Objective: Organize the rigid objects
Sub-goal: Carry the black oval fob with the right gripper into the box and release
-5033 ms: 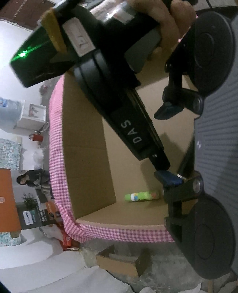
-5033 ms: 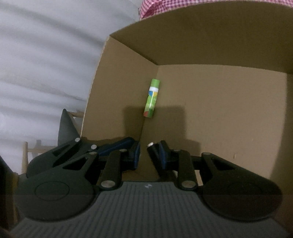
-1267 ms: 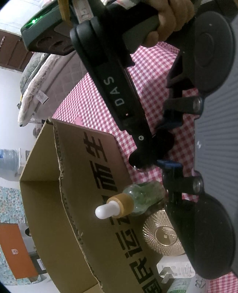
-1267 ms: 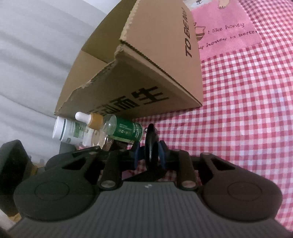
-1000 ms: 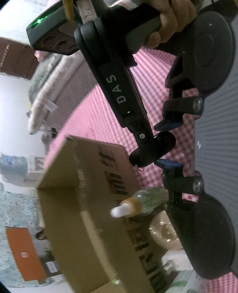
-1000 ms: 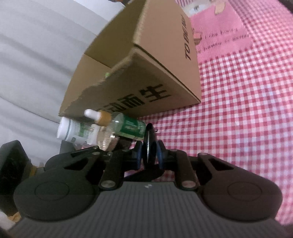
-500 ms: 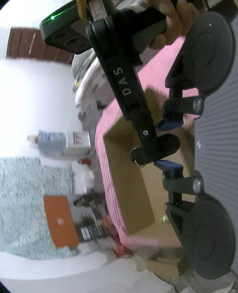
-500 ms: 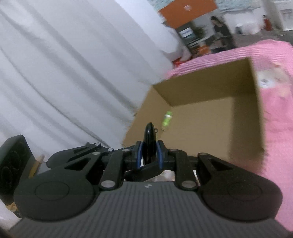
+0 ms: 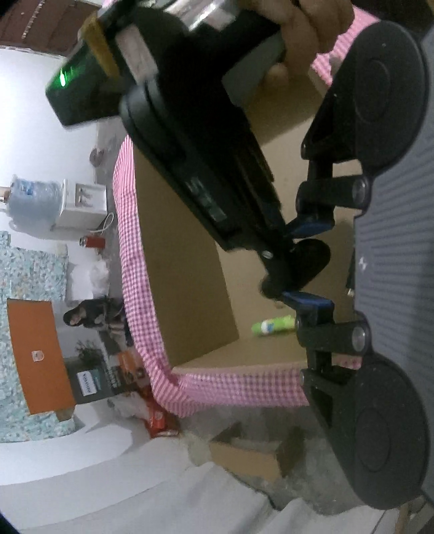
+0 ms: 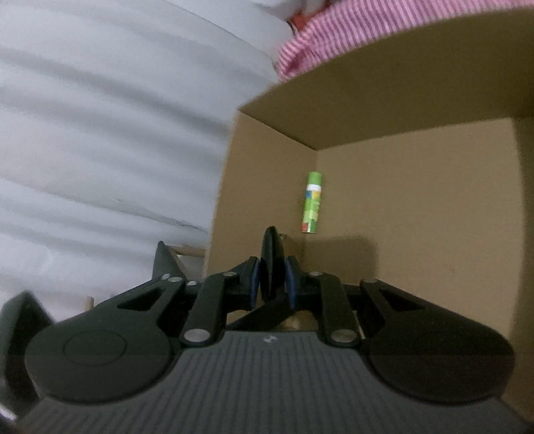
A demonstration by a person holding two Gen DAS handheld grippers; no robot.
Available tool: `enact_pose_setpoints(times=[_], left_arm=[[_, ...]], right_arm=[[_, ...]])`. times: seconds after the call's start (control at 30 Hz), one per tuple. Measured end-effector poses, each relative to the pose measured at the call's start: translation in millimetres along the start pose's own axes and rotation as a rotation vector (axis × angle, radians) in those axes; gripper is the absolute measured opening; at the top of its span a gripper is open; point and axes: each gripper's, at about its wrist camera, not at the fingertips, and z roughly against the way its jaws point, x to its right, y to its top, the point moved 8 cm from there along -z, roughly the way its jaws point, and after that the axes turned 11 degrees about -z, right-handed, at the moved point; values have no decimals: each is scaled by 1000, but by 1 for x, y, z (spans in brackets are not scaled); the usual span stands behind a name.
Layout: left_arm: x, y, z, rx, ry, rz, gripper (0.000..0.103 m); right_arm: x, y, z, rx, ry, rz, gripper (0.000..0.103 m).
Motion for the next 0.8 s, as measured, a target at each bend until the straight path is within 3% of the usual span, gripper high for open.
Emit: enact_pose_setpoints(times=[0.2,0.4,0.63,0.8], left_arm=[[2,-2,8,18,28,-14,45],[-4,0,14,52,35,7,47],[-2,5,41,133,24,38,52],[9,6,78,223,17,53,65]], right_arm=[[2,1,-36,-48,-29,-39,18],[0,4,-36,-45,-27,-43,18],[-12,-4,7,17,13,12,19],[-25,-13,47,96,55,80,19]])
